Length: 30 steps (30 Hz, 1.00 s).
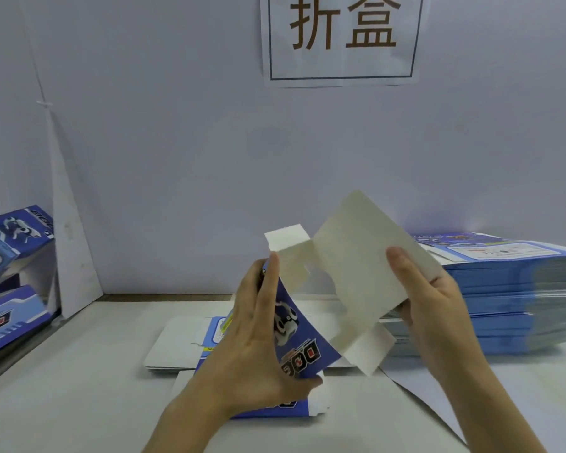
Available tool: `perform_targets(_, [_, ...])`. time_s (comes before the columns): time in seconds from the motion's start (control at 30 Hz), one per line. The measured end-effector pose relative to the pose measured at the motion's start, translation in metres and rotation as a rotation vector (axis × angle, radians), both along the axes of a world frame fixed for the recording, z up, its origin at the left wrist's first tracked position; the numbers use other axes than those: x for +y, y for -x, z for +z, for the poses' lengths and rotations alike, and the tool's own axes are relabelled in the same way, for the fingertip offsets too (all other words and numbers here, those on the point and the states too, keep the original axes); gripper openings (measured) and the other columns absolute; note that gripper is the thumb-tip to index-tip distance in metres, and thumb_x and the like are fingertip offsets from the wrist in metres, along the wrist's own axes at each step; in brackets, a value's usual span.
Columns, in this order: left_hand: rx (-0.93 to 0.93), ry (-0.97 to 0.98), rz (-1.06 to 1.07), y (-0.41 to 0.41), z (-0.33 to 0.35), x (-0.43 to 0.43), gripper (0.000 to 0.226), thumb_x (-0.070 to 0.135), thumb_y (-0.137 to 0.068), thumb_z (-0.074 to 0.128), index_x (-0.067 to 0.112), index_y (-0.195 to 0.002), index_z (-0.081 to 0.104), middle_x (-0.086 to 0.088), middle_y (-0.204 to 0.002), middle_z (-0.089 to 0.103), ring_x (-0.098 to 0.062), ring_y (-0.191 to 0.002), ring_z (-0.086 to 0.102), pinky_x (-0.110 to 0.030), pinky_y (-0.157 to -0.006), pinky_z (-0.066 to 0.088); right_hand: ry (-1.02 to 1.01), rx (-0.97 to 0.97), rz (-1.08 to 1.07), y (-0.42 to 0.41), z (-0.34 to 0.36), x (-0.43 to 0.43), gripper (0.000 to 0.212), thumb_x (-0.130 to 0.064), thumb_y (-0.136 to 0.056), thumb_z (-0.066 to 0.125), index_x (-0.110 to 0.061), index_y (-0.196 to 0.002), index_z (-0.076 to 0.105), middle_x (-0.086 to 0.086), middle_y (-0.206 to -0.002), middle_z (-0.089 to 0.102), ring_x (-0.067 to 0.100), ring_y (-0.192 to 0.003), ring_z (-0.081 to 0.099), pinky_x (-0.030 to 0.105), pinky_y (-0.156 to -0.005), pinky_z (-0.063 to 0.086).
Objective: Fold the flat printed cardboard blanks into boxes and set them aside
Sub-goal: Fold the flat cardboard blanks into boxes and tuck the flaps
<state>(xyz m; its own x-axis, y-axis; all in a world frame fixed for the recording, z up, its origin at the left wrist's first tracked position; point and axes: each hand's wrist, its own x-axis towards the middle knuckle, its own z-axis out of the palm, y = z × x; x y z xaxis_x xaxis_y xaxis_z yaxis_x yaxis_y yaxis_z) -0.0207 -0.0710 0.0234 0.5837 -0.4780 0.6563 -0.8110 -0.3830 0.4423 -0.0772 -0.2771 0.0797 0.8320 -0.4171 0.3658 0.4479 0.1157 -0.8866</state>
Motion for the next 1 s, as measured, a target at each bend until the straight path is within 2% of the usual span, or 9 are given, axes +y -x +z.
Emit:
perform_targets(0.17, [-0.16,0.066,-0.021,0.002,0.006,0.005,0.128,0.059,-0.056,0.074,0.05,-0.145,-0.017,0.029,-0.149,-0.002,0.008,-0.135,0.02,-0.003,-0.089,0.042,-0.377,0.158,0.205,-0.01,-0.01,-0.015,0.032,-0.03,-0.073,0.068,-0.014,-0.101,0.068,0.006,-0.09,0.076,0.018,-0.073,0.073,0.033,-0.058,0.06])
perform_targets(0.3, [-0.256,0.058,-0.022,0.005,0.014,-0.002,0.114,0.059,-0.066,0.07,0.037,-0.152,-0.002,0.004,-0.152,0.015,-0.004,-0.134,0.032,-0.01,-0.102,0.037,-0.485,0.579,0.483,-0.02,-0.024,0.001,0.019,-0.022,-0.07,0.079,-0.008,-0.077,0.068,0.009,-0.06,0.062,0.022,-0.046,0.059,0.028,-0.051,0.05])
perform_targets(0.37, [-0.182,0.135,0.02,0.004,0.022,-0.004,0.077,0.063,-0.079,0.053,0.031,-0.144,0.028,-0.008,-0.139,0.036,-0.014,-0.123,0.045,-0.022,-0.105,0.041,-0.52,0.625,0.592,-0.023,-0.033,0.008,0.035,-0.01,-0.042,0.095,-0.008,-0.066,0.07,0.005,-0.055,0.055,0.017,-0.041,0.053,0.023,-0.045,0.043])
perform_targets(0.43, [-0.128,0.129,0.028,0.007,0.03,0.005,0.085,0.061,-0.074,0.06,0.033,-0.146,0.025,-0.008,-0.143,0.031,-0.01,-0.127,0.042,-0.018,-0.098,0.046,-0.45,0.627,0.568,-0.023,-0.033,0.014,0.026,-0.013,-0.044,0.092,-0.008,-0.063,0.074,0.008,-0.061,0.056,0.018,-0.042,0.054,0.025,-0.045,0.046])
perform_targets(0.5, [-0.18,0.017,-0.004,0.007,0.022,0.017,0.119,0.062,-0.061,0.071,0.043,-0.15,-0.006,0.016,-0.154,0.003,0.008,-0.136,0.022,-0.001,-0.089,0.039,-0.338,0.572,0.432,-0.021,-0.029,0.016,0.012,-0.023,-0.076,0.077,-0.01,-0.075,0.076,0.01,-0.066,0.061,0.02,-0.046,0.059,0.026,-0.045,0.05])
perform_targets(0.57, [-0.149,-0.022,-0.039,0.006,0.02,0.022,0.125,0.063,-0.058,0.073,0.042,-0.15,-0.009,0.024,-0.152,0.001,0.009,-0.137,0.019,-0.001,-0.087,0.04,-0.313,0.366,0.219,-0.022,-0.031,0.01,0.017,-0.027,-0.092,0.063,-0.012,-0.095,0.071,0.008,-0.071,0.07,0.019,-0.055,0.066,0.028,-0.045,0.053])
perform_targets(0.7, [0.141,0.078,0.03,-0.002,0.035,0.014,0.115,0.08,-0.051,0.042,0.012,-0.143,0.037,0.006,-0.121,0.042,-0.026,-0.133,0.042,-0.034,-0.102,0.044,-0.087,-0.034,-0.114,-0.015,-0.027,-0.003,0.022,-0.014,-0.095,0.06,-0.028,-0.108,0.071,-0.008,-0.097,0.076,0.002,-0.079,0.07,0.019,-0.06,0.055])
perform_targets(0.9, [-0.034,-0.118,-0.033,0.015,0.017,0.017,0.125,0.061,-0.057,0.076,0.054,-0.144,-0.013,0.026,-0.149,0.007,-0.014,-0.137,0.03,-0.03,-0.092,0.054,0.175,-0.157,-0.302,-0.014,-0.029,-0.005,0.037,-0.006,-0.095,0.059,-0.039,-0.095,0.074,-0.023,-0.098,0.073,-0.005,-0.094,0.066,0.007,-0.073,0.048])
perform_targets(1.0, [-0.155,-0.173,0.041,0.011,0.019,0.011,0.127,0.059,-0.059,0.076,0.051,-0.144,-0.019,0.019,-0.15,0.004,-0.013,-0.139,0.023,-0.035,-0.1,0.049,0.093,-0.095,-0.197,-0.011,-0.024,-0.009,0.02,-0.04,-0.09,0.059,-0.038,-0.088,0.079,-0.01,-0.095,0.076,0.007,-0.088,0.068,0.025,-0.073,0.054])
